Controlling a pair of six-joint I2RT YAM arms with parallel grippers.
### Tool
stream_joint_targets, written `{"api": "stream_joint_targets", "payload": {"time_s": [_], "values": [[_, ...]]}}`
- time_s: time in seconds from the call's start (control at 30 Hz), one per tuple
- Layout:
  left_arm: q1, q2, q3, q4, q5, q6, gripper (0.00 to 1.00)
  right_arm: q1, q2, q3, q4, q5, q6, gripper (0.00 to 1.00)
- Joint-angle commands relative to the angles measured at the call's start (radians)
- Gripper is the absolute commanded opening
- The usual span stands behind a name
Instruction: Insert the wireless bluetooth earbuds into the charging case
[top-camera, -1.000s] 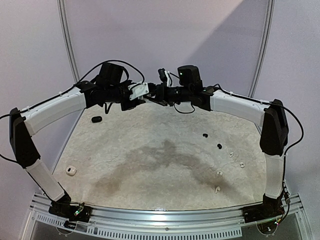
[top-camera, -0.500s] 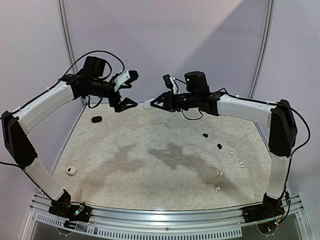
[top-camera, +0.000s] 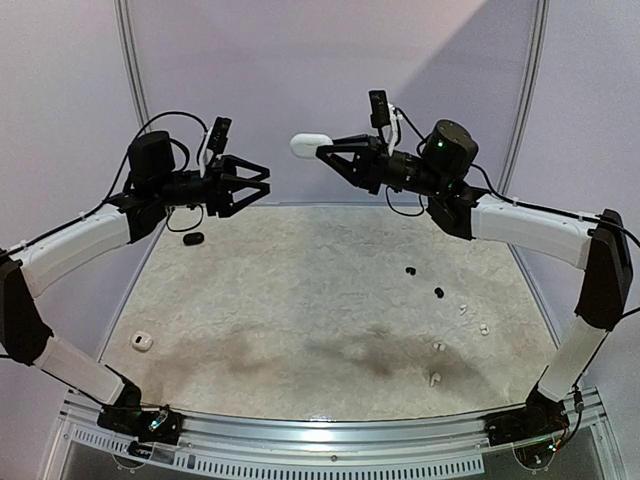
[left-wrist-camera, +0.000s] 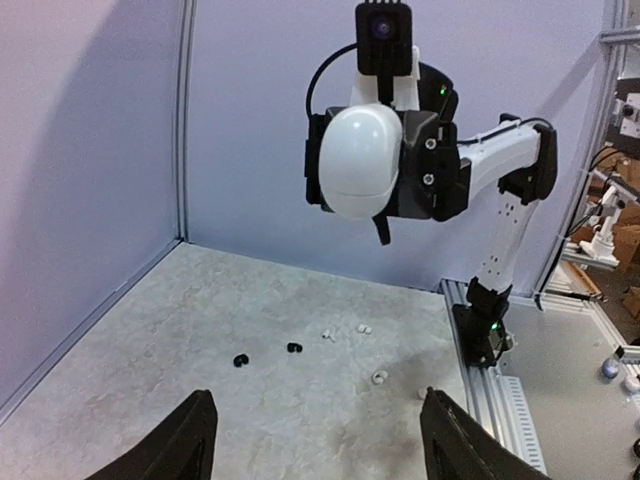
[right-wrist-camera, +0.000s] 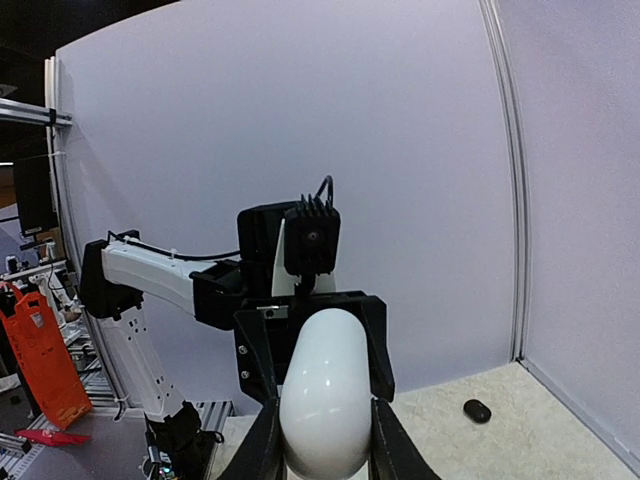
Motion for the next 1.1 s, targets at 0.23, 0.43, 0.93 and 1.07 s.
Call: {"api": "stream_joint_targets", "payload": {"time_s": [0.23,0.43,0.93,1.07], "values": [[-0.124,0.049,0.059,0.31,-0.047,-0.249,0.52,0.03,0.04,0.015,0.121,-0.025,-0.025,0.0],[-0.142,0.064,0.075,0.326,-0.076,-0.26,0.55,0.033,0.032,0.017,0.088,-0.021,-0.027,0.0],[-0.14,0.085,0.125,0.196,-0.035,-0.157,0.45,0.035,-0.001,0.015,-0.041,-0.025,-0.128,0.0],[-0.14,0.088,0.113,0.182,-0.018,-0.152,0.47,0.035,0.012,0.014,0.049,-0.026,-0.077,0.0]]}}
